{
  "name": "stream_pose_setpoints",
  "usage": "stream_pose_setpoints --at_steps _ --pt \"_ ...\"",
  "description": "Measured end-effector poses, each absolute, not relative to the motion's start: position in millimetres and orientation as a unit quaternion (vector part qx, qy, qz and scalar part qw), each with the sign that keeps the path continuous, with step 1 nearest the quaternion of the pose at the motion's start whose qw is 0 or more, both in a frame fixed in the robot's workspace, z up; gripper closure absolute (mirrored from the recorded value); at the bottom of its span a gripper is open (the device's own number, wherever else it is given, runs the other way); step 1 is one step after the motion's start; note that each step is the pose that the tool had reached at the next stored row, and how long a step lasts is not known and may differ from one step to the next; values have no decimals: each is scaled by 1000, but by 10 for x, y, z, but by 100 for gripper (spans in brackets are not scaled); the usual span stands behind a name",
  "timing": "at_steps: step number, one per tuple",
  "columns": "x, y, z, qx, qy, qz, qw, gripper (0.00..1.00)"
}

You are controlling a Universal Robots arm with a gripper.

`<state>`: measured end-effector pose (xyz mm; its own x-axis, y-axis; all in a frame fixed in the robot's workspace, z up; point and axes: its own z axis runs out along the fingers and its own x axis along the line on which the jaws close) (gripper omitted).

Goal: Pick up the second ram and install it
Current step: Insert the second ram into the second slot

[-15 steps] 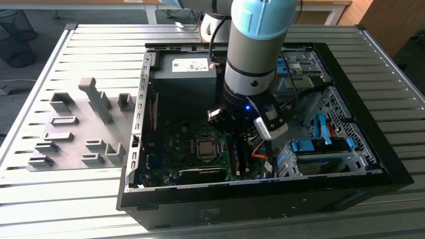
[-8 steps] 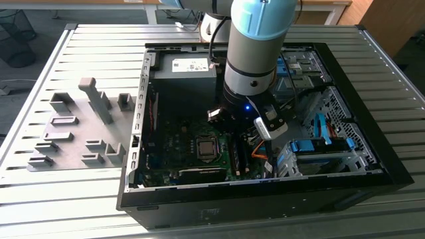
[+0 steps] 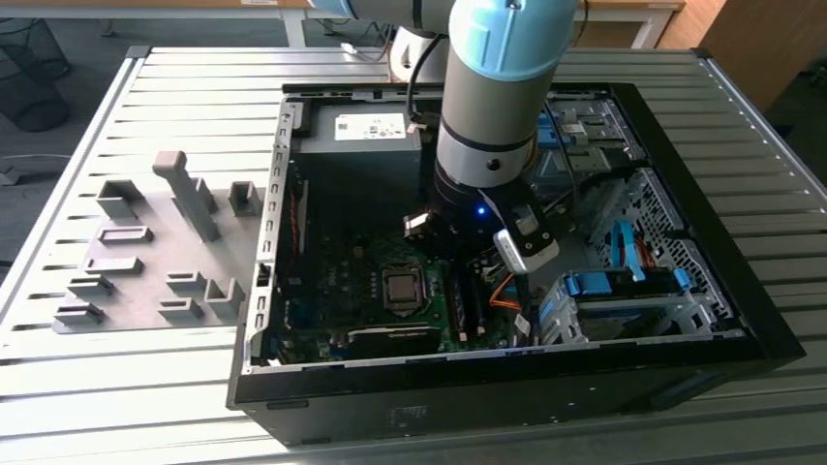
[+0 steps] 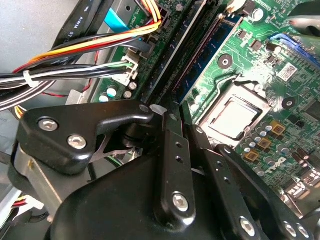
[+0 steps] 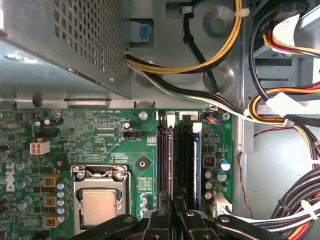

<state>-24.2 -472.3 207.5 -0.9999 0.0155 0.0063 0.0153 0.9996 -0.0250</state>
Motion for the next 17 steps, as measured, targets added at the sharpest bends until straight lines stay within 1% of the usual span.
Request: stream_pose_setpoints --at_steps 11,12,17 --pt "-242 -4723 2071 -8 -1000 12 3 85" --pt "-242 -4723 2070 -8 -1000 12 3 79" --pt "-242 -4722 2080 -8 -1000 12 3 79"
